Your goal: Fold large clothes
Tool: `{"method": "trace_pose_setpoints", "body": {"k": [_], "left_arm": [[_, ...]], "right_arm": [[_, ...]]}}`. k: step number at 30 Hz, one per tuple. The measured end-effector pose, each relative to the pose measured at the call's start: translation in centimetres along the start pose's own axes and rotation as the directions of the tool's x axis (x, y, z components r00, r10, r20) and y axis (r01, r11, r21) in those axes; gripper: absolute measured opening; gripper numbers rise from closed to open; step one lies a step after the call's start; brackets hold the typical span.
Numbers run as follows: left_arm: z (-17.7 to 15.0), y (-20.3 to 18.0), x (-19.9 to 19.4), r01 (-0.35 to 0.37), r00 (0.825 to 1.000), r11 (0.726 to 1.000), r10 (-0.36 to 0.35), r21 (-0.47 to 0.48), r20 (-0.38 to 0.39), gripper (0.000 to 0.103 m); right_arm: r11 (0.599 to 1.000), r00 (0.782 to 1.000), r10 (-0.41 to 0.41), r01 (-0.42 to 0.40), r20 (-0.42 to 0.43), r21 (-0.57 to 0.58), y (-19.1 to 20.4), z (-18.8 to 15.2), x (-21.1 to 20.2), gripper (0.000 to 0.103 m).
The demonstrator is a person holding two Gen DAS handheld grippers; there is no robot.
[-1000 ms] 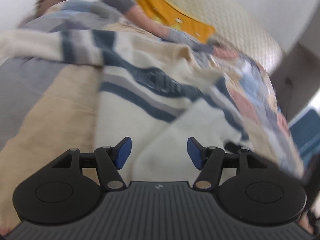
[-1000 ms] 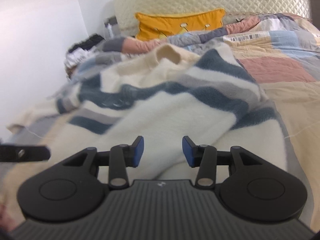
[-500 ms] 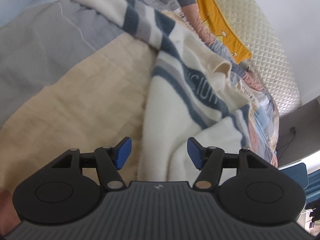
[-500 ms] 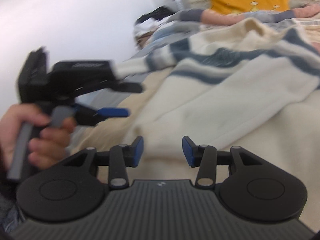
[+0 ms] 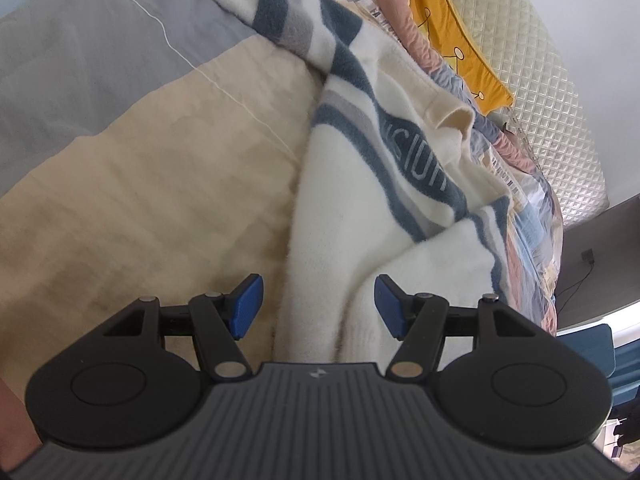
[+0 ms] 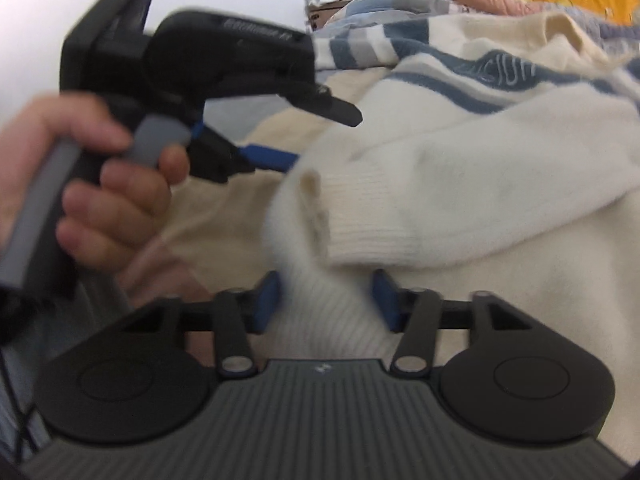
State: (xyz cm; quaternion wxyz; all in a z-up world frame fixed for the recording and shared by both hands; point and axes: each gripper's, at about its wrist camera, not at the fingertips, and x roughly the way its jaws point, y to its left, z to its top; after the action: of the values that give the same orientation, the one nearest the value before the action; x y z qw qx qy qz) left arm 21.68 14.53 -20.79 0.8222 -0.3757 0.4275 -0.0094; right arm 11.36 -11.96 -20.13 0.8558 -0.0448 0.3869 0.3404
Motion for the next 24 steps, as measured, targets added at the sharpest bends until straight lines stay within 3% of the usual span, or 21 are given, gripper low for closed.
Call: {"method": "trace_pose_setpoints", "body": {"k": [1,2,4,7,11,14,16,20,23,24], "left_arm": [[0.0,0.0,-0.1,0.009,1.0,1.0,-0.009,0.004,0.002,0.067],[-0.1,-0.2,-0.2,0.024,1.0,1.0,-0.024,0.015,0.009,0.067],[-0.1,-0.8,-0.5,0.059,0.998,0.997,-0.059,0.042,0.019,0.067],[-0.4,-1.5,-0.4,0.118,0.993,0.991,-0.119,0.061,0.004,0.067],[-1.3,-1.9,0.7,0.196,0.979,0.98,-0.194,0.033,-0.058,0.067],[-1.9,-1.9,1.5,0.19,0.978,0.982,-0.189,0.002,-0.086,0.067],[-1.9,-1.7,1.4,0.177,0.981,0.984,-0.178,-0.012,-0.073,0.068],[-1.6,-1.0,0.3,0.166,0.985,0.985,-0.168,-0.053,-0.029,0.068],[-1.7,-0.5,-0.1,0.158,0.986,0.981,-0.163,-0.11,-0.04,0.068],[-1.9,-0.1,0.1,0.149,0.986,0.978,-0.158,-0.143,-0.051,0.073]], "right_arm": [[1.0,1.0,-0.02,0.02,-0.001,-0.016,0.1,0.0,0.0,0.019],[1.0,1.0,-0.028,0.028,0.003,-0.012,-0.1,0.1,-0.2,0.015],[0.999,1.0,-0.015,0.015,0.018,0.029,-0.8,0.6,-0.9,0.012],[0.977,0.996,0.042,-0.059,0.083,0.205,-3.7,1.3,-2.3,0.011],[0.868,0.983,0.106,-0.164,0.148,0.469,-8.6,0.8,-2.9,0.011],[0.777,0.978,0.112,-0.195,0.174,0.598,-11.1,-0.1,-2.6,0.011],[0.742,0.977,0.117,-0.206,0.179,0.638,-11.7,-0.5,-2.4,0.01],[0.737,0.974,0.119,-0.217,0.194,0.64,-11.5,-0.5,-2.6,0.01],[0.728,0.97,0.126,-0.231,0.206,0.646,-11.6,-0.5,-2.8,0.011],[0.721,0.969,0.133,-0.24,0.21,0.65,-11.6,-0.5,-2.9,0.011]]}}
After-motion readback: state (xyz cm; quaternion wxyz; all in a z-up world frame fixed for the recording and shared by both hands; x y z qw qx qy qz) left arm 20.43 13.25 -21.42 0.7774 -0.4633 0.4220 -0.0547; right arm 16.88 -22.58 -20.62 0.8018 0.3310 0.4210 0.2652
